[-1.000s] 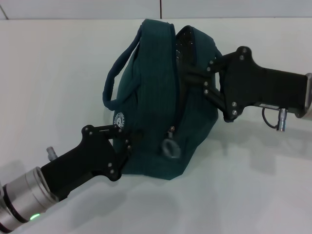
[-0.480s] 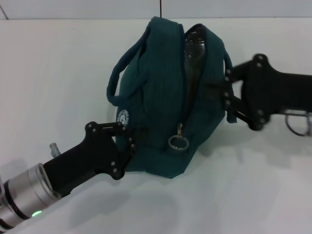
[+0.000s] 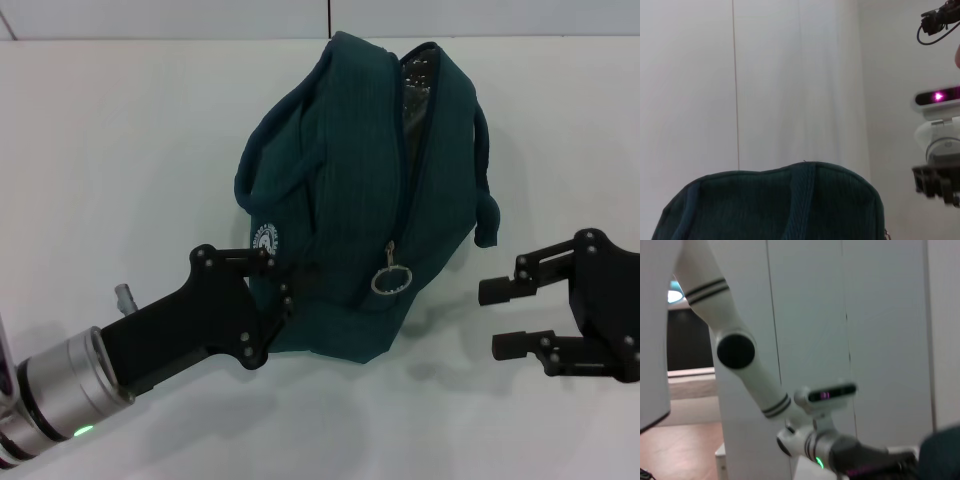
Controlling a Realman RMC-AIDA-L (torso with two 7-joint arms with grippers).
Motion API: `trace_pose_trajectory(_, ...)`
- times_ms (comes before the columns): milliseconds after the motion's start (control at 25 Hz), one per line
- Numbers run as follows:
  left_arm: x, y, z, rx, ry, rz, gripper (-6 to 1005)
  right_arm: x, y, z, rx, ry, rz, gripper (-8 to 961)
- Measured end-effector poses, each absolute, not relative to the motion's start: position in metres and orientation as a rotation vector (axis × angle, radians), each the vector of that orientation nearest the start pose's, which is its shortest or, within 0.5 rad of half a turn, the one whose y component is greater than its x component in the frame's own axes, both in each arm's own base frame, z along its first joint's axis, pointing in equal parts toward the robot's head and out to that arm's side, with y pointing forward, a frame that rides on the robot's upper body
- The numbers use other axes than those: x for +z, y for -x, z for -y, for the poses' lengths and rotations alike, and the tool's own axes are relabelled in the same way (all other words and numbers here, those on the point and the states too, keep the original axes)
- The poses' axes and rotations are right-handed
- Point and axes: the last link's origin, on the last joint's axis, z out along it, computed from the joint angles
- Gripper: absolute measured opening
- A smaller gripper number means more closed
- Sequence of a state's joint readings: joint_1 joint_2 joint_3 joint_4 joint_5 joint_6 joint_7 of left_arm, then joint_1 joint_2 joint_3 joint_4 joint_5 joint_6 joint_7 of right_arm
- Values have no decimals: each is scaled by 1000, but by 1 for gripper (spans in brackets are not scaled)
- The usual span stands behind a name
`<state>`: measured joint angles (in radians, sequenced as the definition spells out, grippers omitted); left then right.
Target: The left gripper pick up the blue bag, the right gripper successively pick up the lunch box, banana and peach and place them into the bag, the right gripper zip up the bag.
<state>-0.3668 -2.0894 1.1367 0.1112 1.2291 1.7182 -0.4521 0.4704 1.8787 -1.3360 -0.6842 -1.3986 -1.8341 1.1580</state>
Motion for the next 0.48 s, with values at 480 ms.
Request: trace_pose_trajectory(480,-58,268,-232,-1179,2406,134,64,-2,-231,-303,807,3005,-143,419)
